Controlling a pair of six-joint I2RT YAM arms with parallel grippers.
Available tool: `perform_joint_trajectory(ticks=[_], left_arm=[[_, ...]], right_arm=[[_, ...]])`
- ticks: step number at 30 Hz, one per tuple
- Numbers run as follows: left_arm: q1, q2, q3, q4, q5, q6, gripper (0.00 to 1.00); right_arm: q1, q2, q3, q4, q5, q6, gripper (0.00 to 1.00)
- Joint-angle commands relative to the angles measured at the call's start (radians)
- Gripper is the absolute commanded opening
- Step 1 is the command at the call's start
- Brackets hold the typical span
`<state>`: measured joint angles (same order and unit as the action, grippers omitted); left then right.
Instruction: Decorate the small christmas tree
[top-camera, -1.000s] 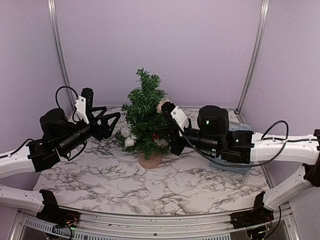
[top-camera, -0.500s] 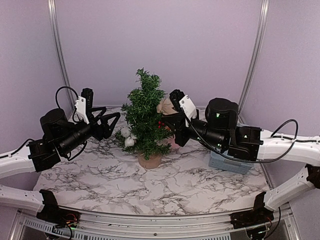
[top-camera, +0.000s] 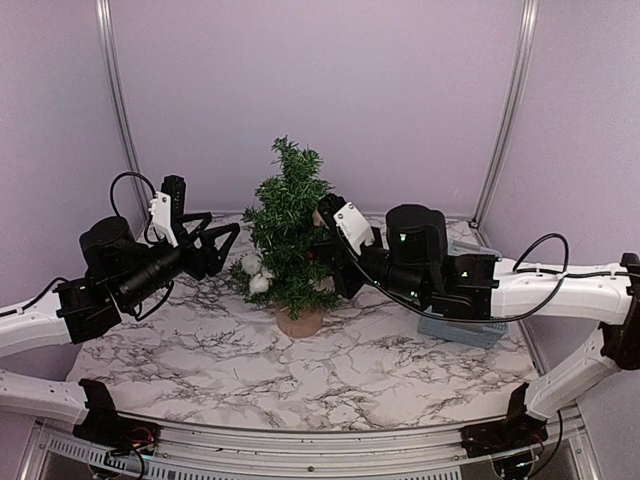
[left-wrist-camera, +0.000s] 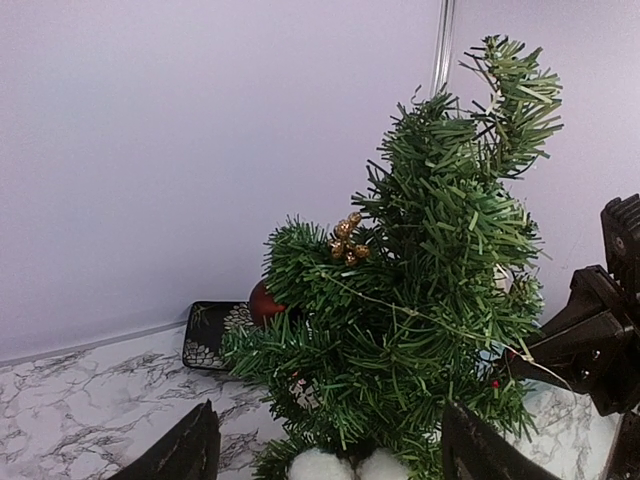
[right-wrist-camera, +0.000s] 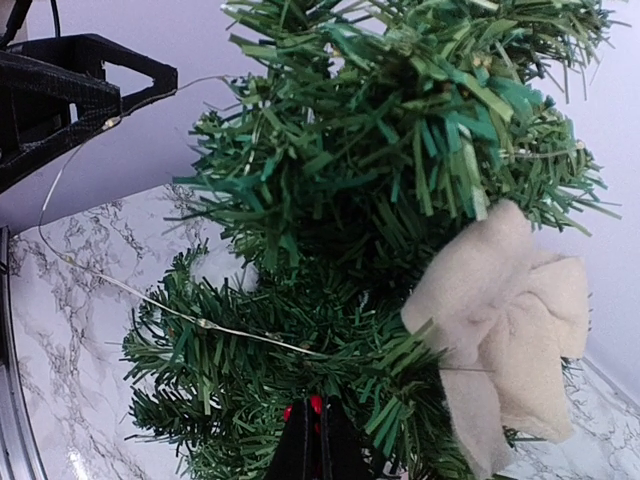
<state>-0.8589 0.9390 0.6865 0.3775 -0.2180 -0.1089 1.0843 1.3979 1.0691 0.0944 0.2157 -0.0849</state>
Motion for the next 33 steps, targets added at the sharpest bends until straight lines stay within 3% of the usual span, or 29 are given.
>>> perform_joint_trajectory(ticks=[1, 10, 21, 33], left_arm=[[0.007, 0.003, -0.007, 0.037, 0.003, 0.011, 0.77], [0.010, 0.009, -0.005, 0.037, 0.005, 0.014, 0.77], [0.011, 0.003, -0.005, 0.037, 0.010, 0.009, 0.77], [0.011, 0.010, -0.004, 0.037, 0.017, 0.003, 0.77]], right_arm=[[0.005, 0.016, 0.038, -0.009, 0.031, -0.015, 0.00], [0.005, 0.029, 0.046, -0.032, 0.033, -0.028, 0.00], [0.006, -0.001, 0.043, -0.044, -0.018, -0.016, 0.07], [0.007, -0.036, 0.040, -0.044, -0.029, -0.003, 0.35]])
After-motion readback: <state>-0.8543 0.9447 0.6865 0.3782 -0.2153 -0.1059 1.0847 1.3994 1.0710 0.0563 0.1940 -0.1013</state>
